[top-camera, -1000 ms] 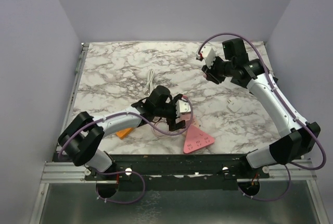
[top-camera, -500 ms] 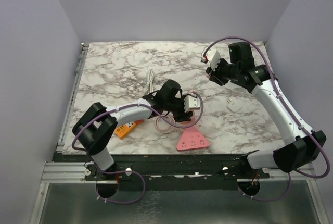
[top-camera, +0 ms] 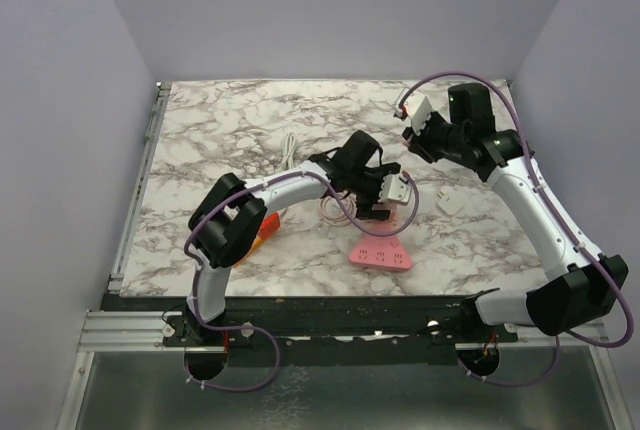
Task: Insert the plug
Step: Move the socket to the center of the board, then insert the plug into the socket.
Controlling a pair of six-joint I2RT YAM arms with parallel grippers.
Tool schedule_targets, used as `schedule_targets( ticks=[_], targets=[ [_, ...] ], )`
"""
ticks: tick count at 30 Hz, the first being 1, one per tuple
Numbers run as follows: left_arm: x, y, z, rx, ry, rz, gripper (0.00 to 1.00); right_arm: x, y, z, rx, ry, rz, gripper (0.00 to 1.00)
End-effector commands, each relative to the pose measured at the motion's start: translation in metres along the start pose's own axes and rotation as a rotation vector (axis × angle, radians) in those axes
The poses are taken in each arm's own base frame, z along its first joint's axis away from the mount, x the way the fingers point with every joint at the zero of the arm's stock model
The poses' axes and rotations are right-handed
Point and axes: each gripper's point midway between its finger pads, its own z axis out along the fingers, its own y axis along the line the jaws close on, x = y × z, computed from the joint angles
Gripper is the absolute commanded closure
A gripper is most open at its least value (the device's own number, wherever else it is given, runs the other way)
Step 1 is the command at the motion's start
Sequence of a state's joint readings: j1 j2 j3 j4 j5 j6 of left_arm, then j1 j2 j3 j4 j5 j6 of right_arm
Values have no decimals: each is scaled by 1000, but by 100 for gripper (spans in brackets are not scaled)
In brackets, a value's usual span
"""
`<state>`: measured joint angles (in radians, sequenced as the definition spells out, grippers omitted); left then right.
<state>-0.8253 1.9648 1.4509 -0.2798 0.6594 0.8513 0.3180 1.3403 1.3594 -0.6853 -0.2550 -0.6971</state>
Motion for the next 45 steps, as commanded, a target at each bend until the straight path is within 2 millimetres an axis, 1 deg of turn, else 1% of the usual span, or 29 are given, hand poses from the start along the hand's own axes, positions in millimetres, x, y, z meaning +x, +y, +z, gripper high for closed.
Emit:
schedule_targets(
  ticks=[1, 3, 6, 9, 11, 13, 15, 16, 18, 20, 22, 24, 27, 29, 34, 39, 41, 45],
  targets=[
    [20, -14, 4, 79, 73, 89, 2, -5, -7, -9, 40, -33, 1, 99],
    [15, -14, -6, 62, 75, 80, 1, -7, -8, -11, 37, -38, 1, 99],
    [7, -20, -29, 27, 78, 69, 1, -12, -6, -13, 9, -41, -2, 99],
    [-1, -28, -58, -32, 79, -15, 1, -22, 4, -15, -76, -61, -11, 99],
    [-6, -31, -82, -87, 72, -88, 1, -26, 14, -17, -155, -61, -11, 100],
    [-14, -32, -109, -156, 47, -183, 1, -25, 24, -17, -232, -39, -6, 99],
    [-18, -34, -137, -246, 16, -283, 1, -23, 33, -13, -298, -12, -6, 99],
    [-19, -35, -150, -284, 1, -301, 1, -23, 39, -11, -324, 7, -20, 99],
    [-15, -39, -175, -383, 7, -282, 1, -24, 49, -6, -374, 33, -53, 100],
    [-8, -42, -195, -476, 13, -279, 1, -22, 62, 1, -422, 77, -85, 99],
    [5, -46, -213, -548, 38, -291, 1, -15, 67, 10, -432, 147, -113, 100],
    [23, -49, -228, -625, 82, -312, 1, -8, 71, 20, -440, 223, -141, 100],
    [48, -55, -240, -693, 150, -342, 1, -12, 87, 29, -492, 250, -176, 99],
    [58, -59, -241, -697, 167, -361, 1, -11, 94, 32, -506, 280, -198, 100],
    [67, -63, -234, -678, 175, -365, 1, 0, 108, 32, -516, 338, -238, 99],
    [77, -67, -232, -694, 185, -334, 1, 18, 120, 33, -536, 392, -282, 99],
    [80, -69, -231, -693, 189, -331, 1, 21, 126, 32, -549, 394, -299, 99],
    [81, -71, -229, -687, 180, -332, 1, 28, 128, 32, -554, 395, -326, 99]
  ],
)
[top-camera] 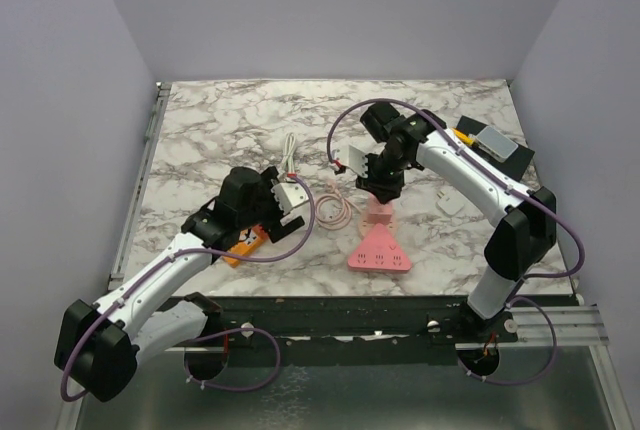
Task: Insert the plug
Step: Insert the plug into the socket.
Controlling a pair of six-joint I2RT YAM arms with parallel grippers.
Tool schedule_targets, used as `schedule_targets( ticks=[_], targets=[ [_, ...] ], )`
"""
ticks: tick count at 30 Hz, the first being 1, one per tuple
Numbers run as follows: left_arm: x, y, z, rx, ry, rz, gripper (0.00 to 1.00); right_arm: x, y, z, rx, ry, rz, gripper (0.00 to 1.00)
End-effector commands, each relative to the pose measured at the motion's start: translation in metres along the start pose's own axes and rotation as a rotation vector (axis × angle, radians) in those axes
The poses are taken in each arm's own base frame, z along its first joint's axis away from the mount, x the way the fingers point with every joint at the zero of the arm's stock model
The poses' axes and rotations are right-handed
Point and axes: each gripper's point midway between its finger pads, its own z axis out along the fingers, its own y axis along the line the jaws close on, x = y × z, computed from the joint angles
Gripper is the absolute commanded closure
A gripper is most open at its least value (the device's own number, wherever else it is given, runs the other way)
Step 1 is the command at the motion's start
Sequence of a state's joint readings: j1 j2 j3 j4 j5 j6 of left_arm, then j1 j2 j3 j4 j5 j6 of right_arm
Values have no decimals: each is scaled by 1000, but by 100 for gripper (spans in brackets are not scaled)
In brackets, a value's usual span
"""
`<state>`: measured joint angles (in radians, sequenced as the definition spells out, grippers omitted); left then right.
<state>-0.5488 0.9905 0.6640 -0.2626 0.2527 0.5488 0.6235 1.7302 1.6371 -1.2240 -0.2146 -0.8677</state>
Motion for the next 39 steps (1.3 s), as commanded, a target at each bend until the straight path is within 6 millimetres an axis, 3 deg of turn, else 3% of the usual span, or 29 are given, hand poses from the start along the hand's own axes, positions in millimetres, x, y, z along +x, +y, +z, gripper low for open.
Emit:
schedule_targets(
  ticks=[1, 39],
  targets=[
    [-5, 7, -3, -35, -34, 15, 1, 5, 2, -10, 37, 14, -54, 99],
    [-15, 5, -7, -24, -79, 43, 1, 9, -7, 25, -29, -8, -92, 99]
  ],
)
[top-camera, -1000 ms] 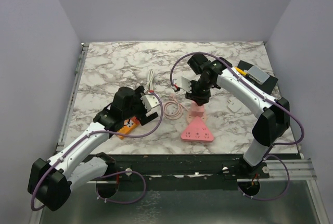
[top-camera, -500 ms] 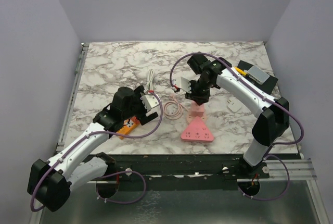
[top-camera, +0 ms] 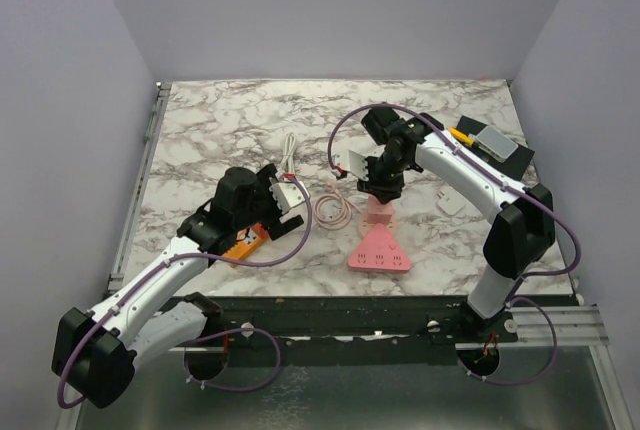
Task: Insert the plug
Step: Insert the plug into the socket.
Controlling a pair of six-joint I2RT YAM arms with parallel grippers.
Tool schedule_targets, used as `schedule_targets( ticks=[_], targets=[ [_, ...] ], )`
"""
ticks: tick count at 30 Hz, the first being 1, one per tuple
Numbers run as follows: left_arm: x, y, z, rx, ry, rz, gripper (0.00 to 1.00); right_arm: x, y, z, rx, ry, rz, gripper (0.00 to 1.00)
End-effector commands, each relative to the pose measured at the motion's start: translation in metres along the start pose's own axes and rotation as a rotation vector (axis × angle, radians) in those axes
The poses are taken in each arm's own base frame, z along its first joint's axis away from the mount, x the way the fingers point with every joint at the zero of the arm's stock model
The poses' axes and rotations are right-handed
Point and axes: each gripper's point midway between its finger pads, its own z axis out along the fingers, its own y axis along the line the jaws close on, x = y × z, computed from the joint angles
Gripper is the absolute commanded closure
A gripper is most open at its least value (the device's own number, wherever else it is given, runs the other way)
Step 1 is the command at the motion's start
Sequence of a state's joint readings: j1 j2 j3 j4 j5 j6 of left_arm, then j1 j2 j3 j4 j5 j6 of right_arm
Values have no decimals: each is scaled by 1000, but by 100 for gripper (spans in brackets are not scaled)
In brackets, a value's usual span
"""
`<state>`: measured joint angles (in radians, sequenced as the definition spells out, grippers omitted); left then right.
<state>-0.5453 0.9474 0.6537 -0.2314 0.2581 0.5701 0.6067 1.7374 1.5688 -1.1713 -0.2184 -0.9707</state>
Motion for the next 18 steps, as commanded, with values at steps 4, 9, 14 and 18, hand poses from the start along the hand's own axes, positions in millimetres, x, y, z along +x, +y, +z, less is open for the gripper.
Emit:
schedule_targets(
  ticks=[4, 9, 14, 18],
  targets=[
    [-5, 0, -1, 4, -28, 8, 1, -4, -2, 8, -17, -31, -11, 99],
    [-4, 0, -1, 5, -27, 8, 1, -3, 0, 10, -26, -29, -1, 99],
    [-5, 0, -1, 3, -31, 8, 1, -1, 0, 11, -29, -20, 10, 99],
    [-8, 0, -2, 1, -40, 10, 1, 1, 0, 11, -26, -8, 17, 99]
  ],
)
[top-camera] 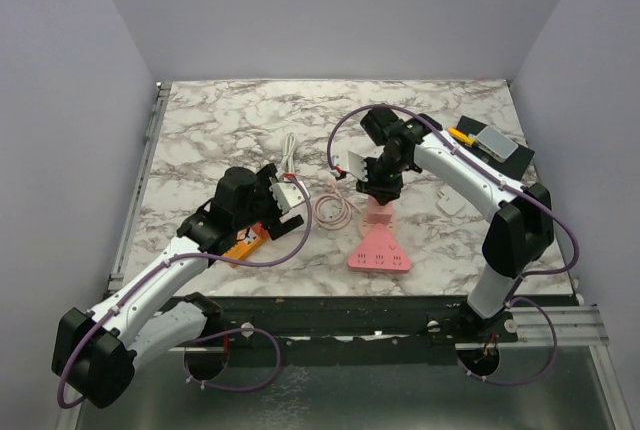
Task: Insert the plug
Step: Insert the plug into the socket.
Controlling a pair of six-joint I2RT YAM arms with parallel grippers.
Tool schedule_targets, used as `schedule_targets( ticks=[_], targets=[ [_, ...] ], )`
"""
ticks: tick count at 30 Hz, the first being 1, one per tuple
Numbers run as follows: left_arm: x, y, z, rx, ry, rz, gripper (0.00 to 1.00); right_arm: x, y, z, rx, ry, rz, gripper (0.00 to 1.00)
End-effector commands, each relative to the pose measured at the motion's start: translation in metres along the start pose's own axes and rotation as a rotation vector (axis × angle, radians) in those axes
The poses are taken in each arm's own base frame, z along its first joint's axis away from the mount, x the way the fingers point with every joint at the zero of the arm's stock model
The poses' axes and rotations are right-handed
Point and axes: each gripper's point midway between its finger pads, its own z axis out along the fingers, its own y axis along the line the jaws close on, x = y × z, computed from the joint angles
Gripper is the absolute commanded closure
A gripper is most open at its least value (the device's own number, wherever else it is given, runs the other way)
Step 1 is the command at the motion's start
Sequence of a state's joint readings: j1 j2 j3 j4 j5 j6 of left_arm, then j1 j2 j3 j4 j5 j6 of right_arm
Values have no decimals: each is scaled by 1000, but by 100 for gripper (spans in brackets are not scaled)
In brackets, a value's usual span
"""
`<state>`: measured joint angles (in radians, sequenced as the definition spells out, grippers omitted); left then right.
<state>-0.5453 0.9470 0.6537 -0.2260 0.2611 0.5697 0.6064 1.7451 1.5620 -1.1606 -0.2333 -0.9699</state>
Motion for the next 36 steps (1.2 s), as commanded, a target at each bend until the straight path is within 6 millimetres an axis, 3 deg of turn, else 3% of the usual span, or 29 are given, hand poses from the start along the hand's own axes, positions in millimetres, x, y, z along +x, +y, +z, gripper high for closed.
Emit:
schedule_targets(
  ticks=[1, 15, 36],
  targets=[
    [-6, 0, -3, 1, -34, 7, 1, 3, -1, 6, -15, 4, 17, 99],
    [-7, 1, -4, -6, -37, 8, 1, 10, 3, 12, -28, 30, 32, 99],
    [-10, 2, -3, -6, -41, 6, 1, 14, 5, 1, 22, 30, 25, 99]
  ],
)
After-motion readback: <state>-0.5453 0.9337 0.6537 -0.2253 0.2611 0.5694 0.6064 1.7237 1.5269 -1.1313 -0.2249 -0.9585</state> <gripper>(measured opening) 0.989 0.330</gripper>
